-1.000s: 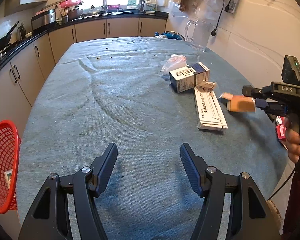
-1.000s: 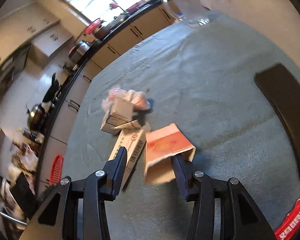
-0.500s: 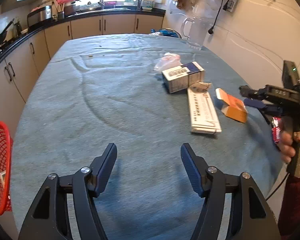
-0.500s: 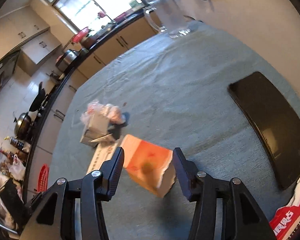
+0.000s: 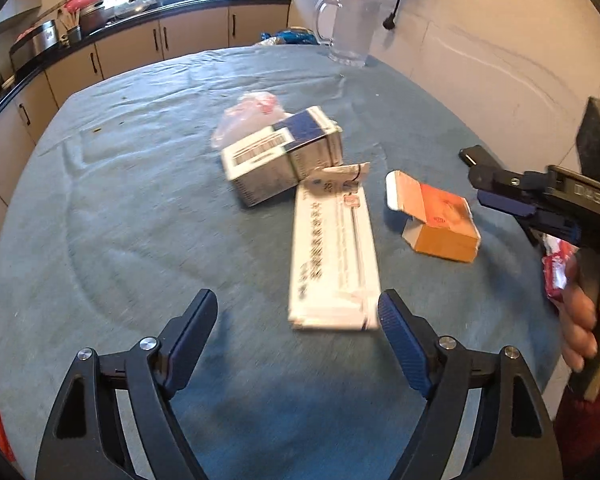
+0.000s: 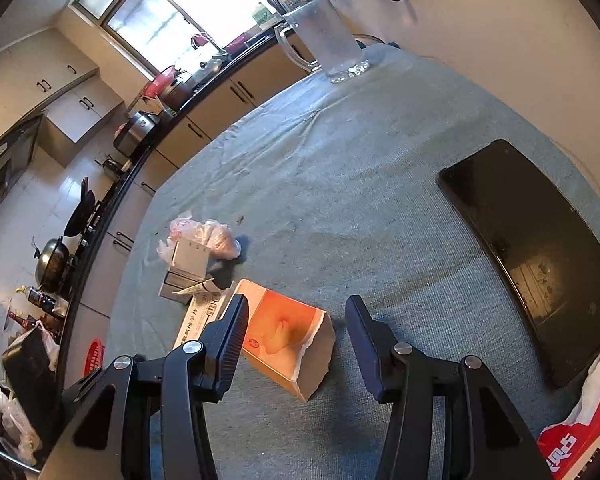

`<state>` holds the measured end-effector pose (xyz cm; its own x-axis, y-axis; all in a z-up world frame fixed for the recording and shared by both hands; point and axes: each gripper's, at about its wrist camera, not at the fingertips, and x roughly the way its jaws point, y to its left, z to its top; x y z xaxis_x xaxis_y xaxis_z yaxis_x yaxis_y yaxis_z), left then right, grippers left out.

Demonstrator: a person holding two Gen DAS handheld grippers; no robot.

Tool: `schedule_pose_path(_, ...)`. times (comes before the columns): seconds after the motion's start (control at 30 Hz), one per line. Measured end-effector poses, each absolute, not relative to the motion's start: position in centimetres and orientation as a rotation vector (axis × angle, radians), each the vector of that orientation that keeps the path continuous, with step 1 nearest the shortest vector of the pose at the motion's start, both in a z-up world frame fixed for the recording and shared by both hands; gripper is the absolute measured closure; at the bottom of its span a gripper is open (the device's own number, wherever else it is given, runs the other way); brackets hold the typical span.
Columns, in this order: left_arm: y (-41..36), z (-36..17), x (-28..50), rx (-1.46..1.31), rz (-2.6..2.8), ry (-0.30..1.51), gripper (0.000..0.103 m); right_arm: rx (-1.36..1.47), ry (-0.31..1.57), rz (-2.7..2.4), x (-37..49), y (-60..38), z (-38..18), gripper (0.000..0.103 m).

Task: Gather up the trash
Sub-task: 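Grasp the long white medicine box with the left tool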

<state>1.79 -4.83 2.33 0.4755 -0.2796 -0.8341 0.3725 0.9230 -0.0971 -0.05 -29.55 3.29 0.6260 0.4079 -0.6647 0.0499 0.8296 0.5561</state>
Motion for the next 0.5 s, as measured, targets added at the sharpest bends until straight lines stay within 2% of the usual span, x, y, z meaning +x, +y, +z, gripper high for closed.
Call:
schedule_pose_path(0.27, -8.3, 0.6, 4.2, 0.168, -0.358, 1.009, 0.023, 0.557, 0.898, 0.227, 1.6, -29.1, 2.8, 0.049)
schedule_pose_path(0.4, -8.0, 0.8, 3.9, 0.184, -0.343, 0.983, 0.046, 0.558, 0.939, 0.239, 2.9, -28.6, 1.5, 0.049)
schedule_pose_path(0.5, -7.1, 1.0, 3.5, 0.169, -0.345, 0.985, 0.046, 0.558, 0.96, 0.273, 3.0, -28.0, 0.9, 0.049)
